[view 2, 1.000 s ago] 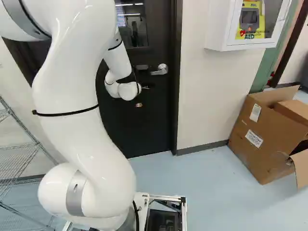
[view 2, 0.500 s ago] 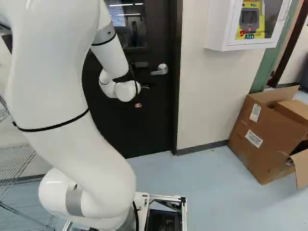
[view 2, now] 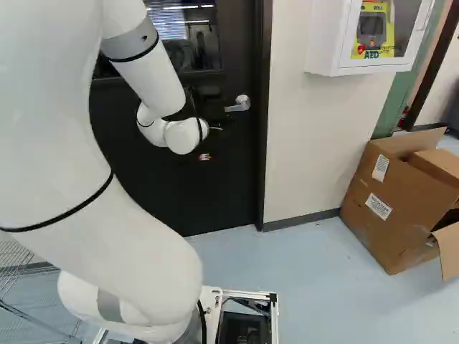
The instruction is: Open the door and move inside
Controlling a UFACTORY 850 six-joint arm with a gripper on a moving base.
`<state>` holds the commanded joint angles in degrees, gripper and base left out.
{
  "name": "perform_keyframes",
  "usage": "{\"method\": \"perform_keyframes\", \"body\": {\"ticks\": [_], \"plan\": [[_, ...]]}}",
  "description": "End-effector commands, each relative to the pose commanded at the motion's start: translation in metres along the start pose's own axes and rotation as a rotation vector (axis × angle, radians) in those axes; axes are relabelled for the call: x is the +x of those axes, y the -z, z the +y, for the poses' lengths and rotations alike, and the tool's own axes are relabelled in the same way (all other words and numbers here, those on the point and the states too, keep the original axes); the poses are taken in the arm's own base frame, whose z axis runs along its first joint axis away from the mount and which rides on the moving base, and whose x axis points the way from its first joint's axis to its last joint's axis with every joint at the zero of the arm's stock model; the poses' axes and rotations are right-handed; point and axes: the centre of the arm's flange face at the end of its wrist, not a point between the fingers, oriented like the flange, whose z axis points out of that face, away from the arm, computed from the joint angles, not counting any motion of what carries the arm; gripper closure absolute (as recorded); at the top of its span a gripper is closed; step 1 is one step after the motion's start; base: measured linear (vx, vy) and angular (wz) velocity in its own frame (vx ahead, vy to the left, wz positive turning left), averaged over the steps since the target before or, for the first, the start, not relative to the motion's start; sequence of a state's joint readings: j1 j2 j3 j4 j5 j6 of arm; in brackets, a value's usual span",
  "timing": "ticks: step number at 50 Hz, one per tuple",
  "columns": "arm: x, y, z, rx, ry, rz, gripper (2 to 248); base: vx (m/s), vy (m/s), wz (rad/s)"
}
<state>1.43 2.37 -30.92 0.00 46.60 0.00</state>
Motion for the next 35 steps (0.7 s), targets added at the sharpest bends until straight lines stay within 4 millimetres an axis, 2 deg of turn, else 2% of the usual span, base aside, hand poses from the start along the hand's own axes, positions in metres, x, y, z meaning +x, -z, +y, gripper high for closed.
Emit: {"method": "perform_keyframes", "body": {"ticks": [16, 35], "plan": [[0.017, 0.001, 0.001, -0.002, 0.0, 0.037, 3, 0.0, 0.0, 0.0], [0.043, -0.029, 0.009, -0.02, -0.003, 0.08, 3, 0.0, 0.0, 0.0]]}}
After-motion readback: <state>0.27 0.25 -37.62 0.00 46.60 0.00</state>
